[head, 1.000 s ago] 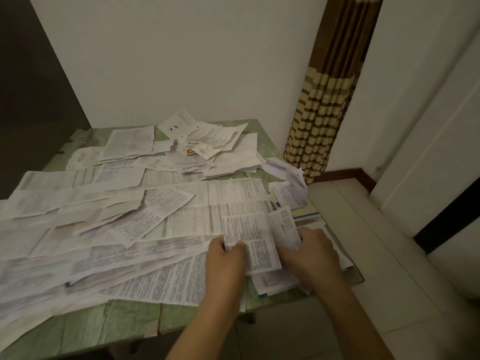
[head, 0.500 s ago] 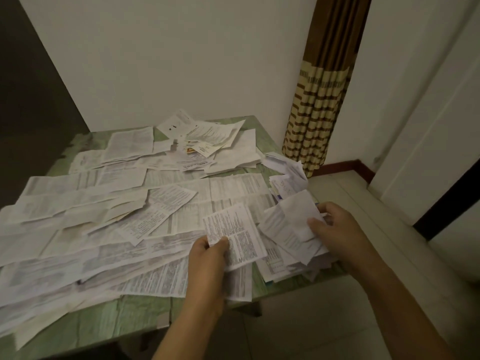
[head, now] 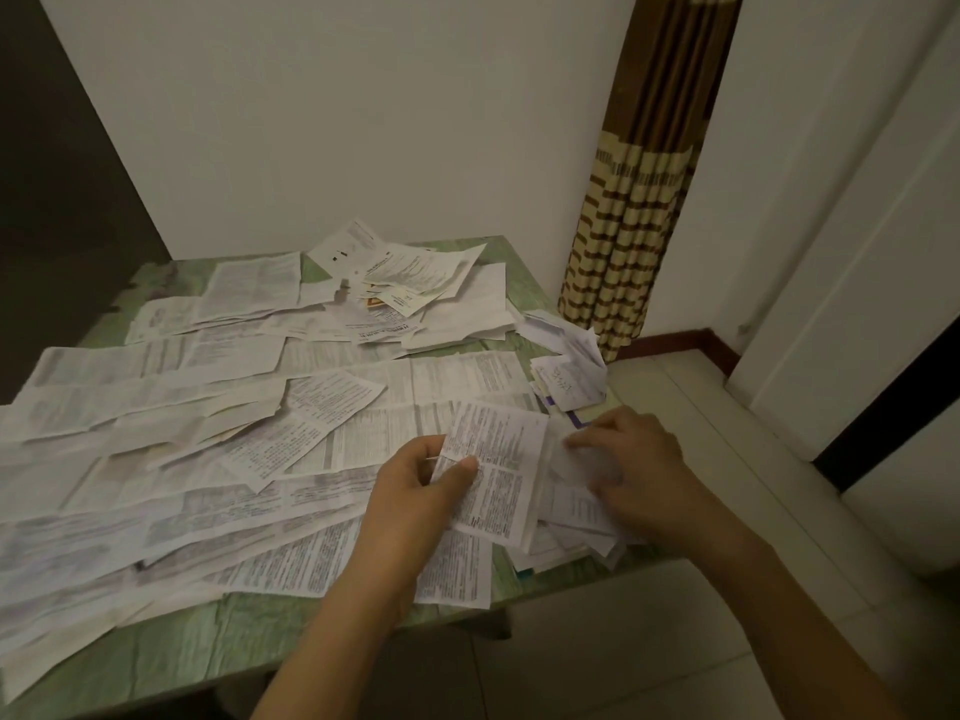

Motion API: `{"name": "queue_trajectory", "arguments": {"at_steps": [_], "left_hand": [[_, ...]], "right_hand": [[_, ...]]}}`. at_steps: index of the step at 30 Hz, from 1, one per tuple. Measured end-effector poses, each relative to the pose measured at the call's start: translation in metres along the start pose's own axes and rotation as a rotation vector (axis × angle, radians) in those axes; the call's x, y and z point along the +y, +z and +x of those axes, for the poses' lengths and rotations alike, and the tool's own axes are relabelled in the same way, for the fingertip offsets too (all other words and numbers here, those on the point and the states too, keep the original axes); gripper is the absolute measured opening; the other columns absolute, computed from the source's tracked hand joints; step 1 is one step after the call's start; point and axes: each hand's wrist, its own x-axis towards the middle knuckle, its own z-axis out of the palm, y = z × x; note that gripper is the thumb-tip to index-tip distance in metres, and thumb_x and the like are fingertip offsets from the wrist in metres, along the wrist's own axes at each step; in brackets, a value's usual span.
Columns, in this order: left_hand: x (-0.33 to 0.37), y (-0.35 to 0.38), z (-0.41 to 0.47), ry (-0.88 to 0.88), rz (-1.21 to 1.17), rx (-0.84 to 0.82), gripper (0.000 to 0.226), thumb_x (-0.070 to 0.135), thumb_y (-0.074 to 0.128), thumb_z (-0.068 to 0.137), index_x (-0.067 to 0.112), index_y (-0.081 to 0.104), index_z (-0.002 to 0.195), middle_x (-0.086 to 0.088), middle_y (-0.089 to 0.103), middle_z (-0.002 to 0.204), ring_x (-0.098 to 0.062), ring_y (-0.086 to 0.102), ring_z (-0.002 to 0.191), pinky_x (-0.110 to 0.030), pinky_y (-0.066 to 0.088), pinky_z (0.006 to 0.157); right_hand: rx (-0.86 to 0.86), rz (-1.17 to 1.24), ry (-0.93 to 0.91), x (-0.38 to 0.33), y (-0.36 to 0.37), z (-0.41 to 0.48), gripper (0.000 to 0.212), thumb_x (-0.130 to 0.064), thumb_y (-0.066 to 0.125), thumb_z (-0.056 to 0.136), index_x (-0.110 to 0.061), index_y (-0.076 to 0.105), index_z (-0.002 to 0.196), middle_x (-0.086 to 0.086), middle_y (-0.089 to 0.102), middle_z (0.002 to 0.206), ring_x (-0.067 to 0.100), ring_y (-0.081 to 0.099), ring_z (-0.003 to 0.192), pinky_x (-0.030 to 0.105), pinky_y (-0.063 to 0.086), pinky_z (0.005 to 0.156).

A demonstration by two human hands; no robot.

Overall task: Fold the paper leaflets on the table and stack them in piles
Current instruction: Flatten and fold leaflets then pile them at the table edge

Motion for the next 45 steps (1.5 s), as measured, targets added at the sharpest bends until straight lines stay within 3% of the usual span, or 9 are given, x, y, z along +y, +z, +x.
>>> {"name": "queue_trajectory", "arguments": {"at_steps": [5, 8, 14, 21, 25, 28, 31, 37, 45], "left_hand": [[-0.004, -0.004, 0.001, -0.032, -0.02, 0.007, 0.01, 0.014, 0.058, 0.09, 0.014, 0.063, 0.099, -0.001, 0.073, 0.084, -0.013, 0.071, 0.073, -0.021, 0.053, 0.062], [-0.004, -0.008, 0.004, -0.068, -0.053, 0.018, 0.012, 0.014, 0.058, 0.09, 0.013, 0.064, 0.101, -0.002, 0.073, 0.085, -0.017, 0.071, 0.075, -0.03, 0.055, 0.068], [0.006, -0.012, 0.01, -0.079, -0.046, -0.003, 0.013, 0.013, 0.058, 0.09, 0.014, 0.064, 0.101, -0.005, 0.073, 0.088, -0.02, 0.071, 0.079, -0.034, 0.056, 0.075], [0.027, 0.017, 0.029, 0.038, 0.209, -0.234, 0.019, 0.013, 0.052, 0.093, 0.017, 0.062, 0.11, -0.001, 0.066, 0.095, -0.011, 0.064, 0.081, -0.018, 0.052, 0.065], [0.017, 0.051, 0.039, 0.118, 0.481, -0.293, 0.029, 0.018, 0.05, 0.094, 0.019, 0.056, 0.122, -0.001, 0.062, 0.105, -0.013, 0.06, 0.085, -0.019, 0.052, 0.069], [0.002, 0.069, 0.037, 0.224, 0.722, -0.207, 0.033, 0.021, 0.051, 0.094, 0.022, 0.053, 0.127, 0.001, 0.056, 0.114, -0.012, 0.054, 0.096, -0.024, 0.05, 0.084], [-0.01, 0.076, 0.033, 0.334, 0.96, -0.111, 0.04, 0.03, 0.047, 0.096, 0.029, 0.043, 0.135, 0.003, 0.043, 0.128, -0.016, 0.036, 0.115, -0.029, 0.028, 0.099], [-0.008, 0.078, 0.03, 0.405, 0.793, -0.053, 0.039, 0.038, 0.038, 0.098, 0.031, 0.041, 0.136, 0.01, 0.037, 0.141, -0.011, 0.025, 0.13, -0.027, 0.015, 0.104], [-0.001, 0.055, 0.031, 0.471, 0.626, 0.009, 0.035, 0.03, 0.041, 0.098, 0.023, 0.052, 0.13, 0.006, 0.05, 0.135, -0.011, 0.036, 0.128, -0.029, 0.024, 0.107]], "right_hand": [[0.02, -0.011, -0.104, -0.011, 0.01, -0.01, 0.043, -0.044, 0.052, 0.091, -0.024, 0.052, 0.129, -0.007, 0.052, 0.128, 0.012, 0.042, 0.119, 0.028, 0.031, 0.102], [0.08, -0.109, -0.123, -0.012, 0.011, -0.007, 0.04, -0.04, 0.045, 0.095, -0.022, 0.049, 0.131, -0.003, 0.053, 0.129, 0.014, 0.045, 0.119, 0.028, 0.034, 0.099], [0.256, -0.144, -0.405, -0.009, 0.012, -0.008, 0.008, -0.019, 0.074, 0.068, -0.014, 0.069, 0.07, 0.002, 0.068, 0.064, 0.016, 0.064, 0.055, 0.027, 0.054, 0.052], [0.239, 0.148, -0.407, 0.016, 0.011, -0.039, 0.024, -0.029, 0.051, 0.084, -0.019, 0.072, 0.09, -0.012, 0.067, 0.096, -0.003, 0.054, 0.097, 0.01, 0.039, 0.09], [0.482, 0.438, -0.072, 0.028, 0.005, -0.049, 0.017, -0.022, 0.051, 0.08, -0.037, 0.059, 0.08, -0.016, 0.061, 0.089, -0.003, 0.056, 0.09, 0.008, 0.045, 0.076], [0.553, 0.457, 0.138, 0.028, 0.009, -0.046, 0.032, 0.007, 0.055, 0.083, -0.025, 0.057, 0.085, -0.011, 0.056, 0.087, 0.003, 0.052, 0.083, 0.013, 0.04, 0.067], [0.578, 0.448, 0.18, 0.02, 0.007, -0.04, 0.03, 0.007, 0.054, 0.085, -0.022, 0.055, 0.09, -0.007, 0.053, 0.093, 0.011, 0.049, 0.087, 0.011, 0.035, 0.068], [0.518, 0.466, 0.111, 0.01, -0.001, -0.029, 0.018, -0.004, 0.056, 0.089, -0.021, 0.057, 0.095, -0.005, 0.056, 0.098, 0.008, 0.049, 0.094, 0.0, 0.036, 0.069], [0.543, 0.463, 0.048, -0.005, -0.013, -0.02, 0.016, 0.0, 0.056, 0.088, -0.015, 0.061, 0.093, 0.003, 0.059, 0.099, 0.012, 0.051, 0.094, -0.002, 0.037, 0.072]]}}
